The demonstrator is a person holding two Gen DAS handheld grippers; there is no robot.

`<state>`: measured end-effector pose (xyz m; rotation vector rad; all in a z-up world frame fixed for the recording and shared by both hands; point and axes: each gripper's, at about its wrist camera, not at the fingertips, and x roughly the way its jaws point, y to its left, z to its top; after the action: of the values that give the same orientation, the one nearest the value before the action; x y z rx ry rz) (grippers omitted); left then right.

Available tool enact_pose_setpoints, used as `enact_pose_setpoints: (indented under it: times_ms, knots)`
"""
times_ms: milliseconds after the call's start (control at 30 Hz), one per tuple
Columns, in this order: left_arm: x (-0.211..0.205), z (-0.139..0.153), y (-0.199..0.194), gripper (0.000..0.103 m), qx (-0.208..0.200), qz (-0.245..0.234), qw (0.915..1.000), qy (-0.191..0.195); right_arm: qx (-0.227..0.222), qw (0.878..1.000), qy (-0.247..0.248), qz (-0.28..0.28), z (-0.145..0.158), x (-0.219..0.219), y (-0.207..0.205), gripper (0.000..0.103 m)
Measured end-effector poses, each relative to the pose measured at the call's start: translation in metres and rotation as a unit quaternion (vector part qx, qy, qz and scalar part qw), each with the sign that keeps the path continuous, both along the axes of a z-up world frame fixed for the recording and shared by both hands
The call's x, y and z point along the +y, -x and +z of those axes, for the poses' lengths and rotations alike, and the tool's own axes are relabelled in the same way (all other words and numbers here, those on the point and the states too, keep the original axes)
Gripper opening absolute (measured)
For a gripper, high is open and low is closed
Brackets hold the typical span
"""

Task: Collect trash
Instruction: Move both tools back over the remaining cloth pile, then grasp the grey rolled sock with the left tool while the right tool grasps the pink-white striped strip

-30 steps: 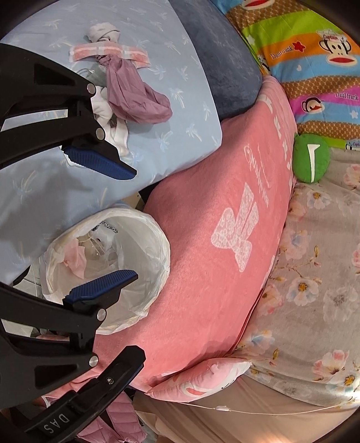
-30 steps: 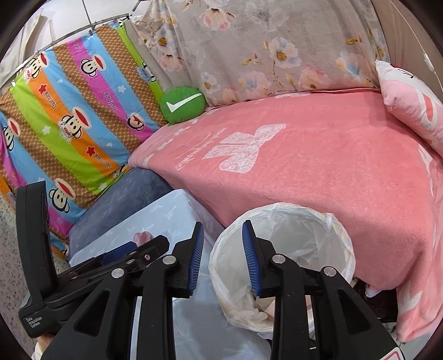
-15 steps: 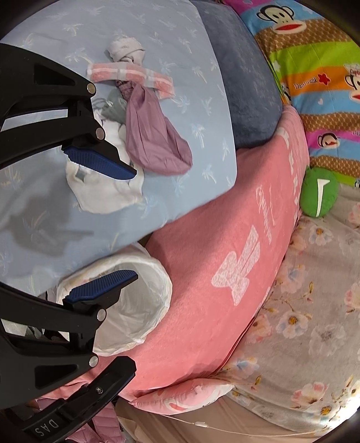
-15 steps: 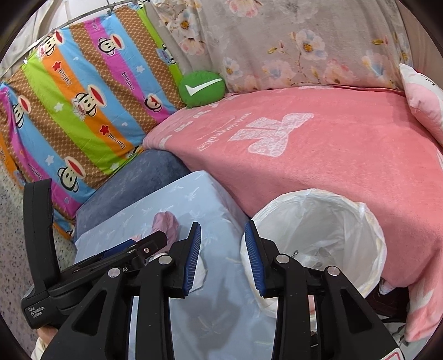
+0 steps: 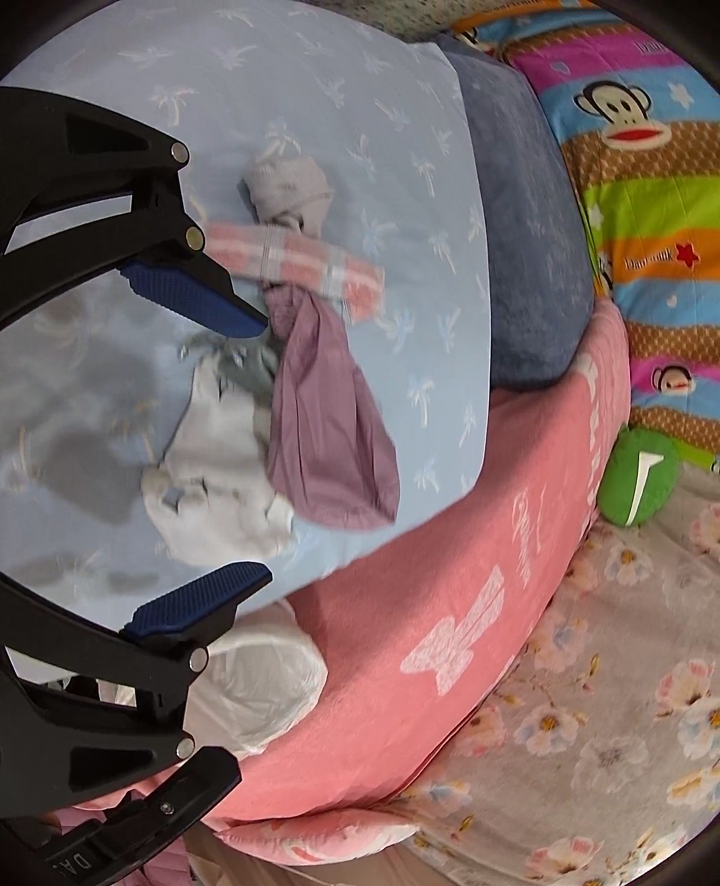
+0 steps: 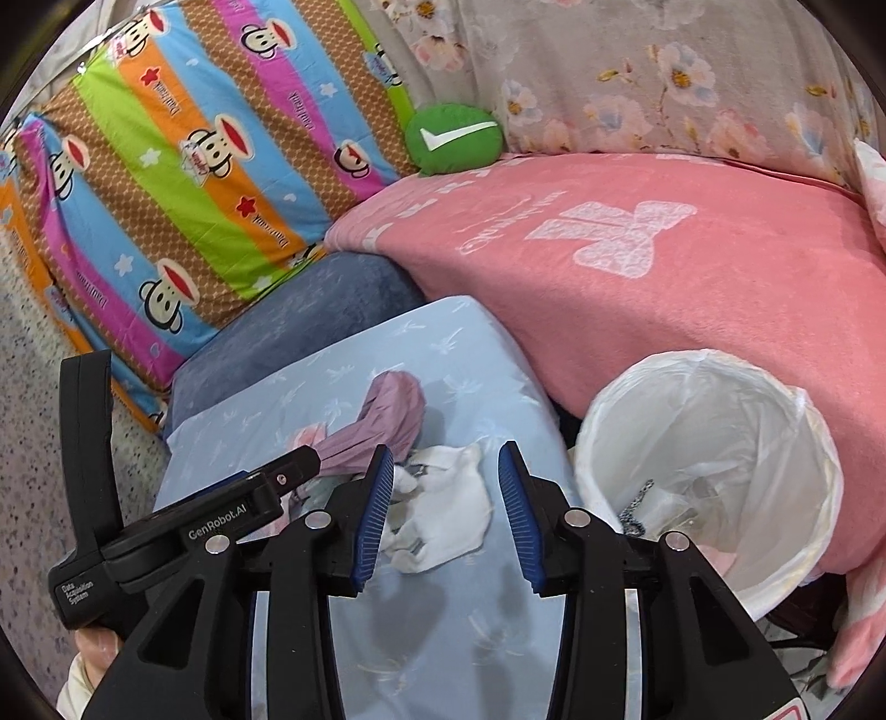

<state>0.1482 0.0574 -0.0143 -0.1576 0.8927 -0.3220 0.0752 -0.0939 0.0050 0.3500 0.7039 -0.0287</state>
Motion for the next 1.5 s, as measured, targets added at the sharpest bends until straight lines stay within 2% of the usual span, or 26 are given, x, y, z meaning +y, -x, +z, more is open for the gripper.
enact_pose_setpoints:
  times_ms: [500, 733, 800, 1100, 1267, 1367, 1433, 1500]
  knots:
    - [0.097, -0.033, -0.024, 0.083, 0.035, 0.095, 0.9948, -0.014, 0.045, 0.996, 0.008, 0.081, -0.038, 0.086, -0.040, 0.040]
    - [0.131, -0.050, -0.043, 0.083, 0.060, 0.132, 0.9894, -0.002, 0.066, 0.991, 0.007, 0.116, -0.059, 0.130, -0.067, 0.041]
    - [0.135, -0.054, -0.049, 0.083, 0.067, 0.137, 0.9883, 0.002, 0.072, 0.990, 0.006, 0.124, -0.066, 0.142, -0.076, 0.044]
    - [0.144, -0.073, -0.067, 0.082, 0.092, 0.130, 0.9868, 0.027, 0.108, 0.983, -0.002, 0.151, -0.102, 0.182, -0.114, 0.045]
    - [0.146, -0.082, -0.069, 0.073, 0.106, 0.119, 0.9862, 0.047, 0.129, 0.979, -0.010, 0.154, -0.122, 0.193, -0.129, 0.045]
    - [0.147, -0.083, -0.070, 0.064, 0.110, 0.109, 0.9860, 0.062, 0.139, 0.978, -0.013, 0.157, -0.132, 0.197, -0.134, 0.045]
    - [0.146, -0.083, -0.069, 0.053, 0.112, 0.100, 0.9860, 0.074, 0.145, 0.977, -0.018, 0.157, -0.137, 0.199, -0.136, 0.044]
    - [0.145, -0.082, -0.068, 0.050, 0.109, 0.099, 0.9863, 0.074, 0.141, 0.977, -0.018, 0.157, -0.138, 0.200, -0.136, 0.041]
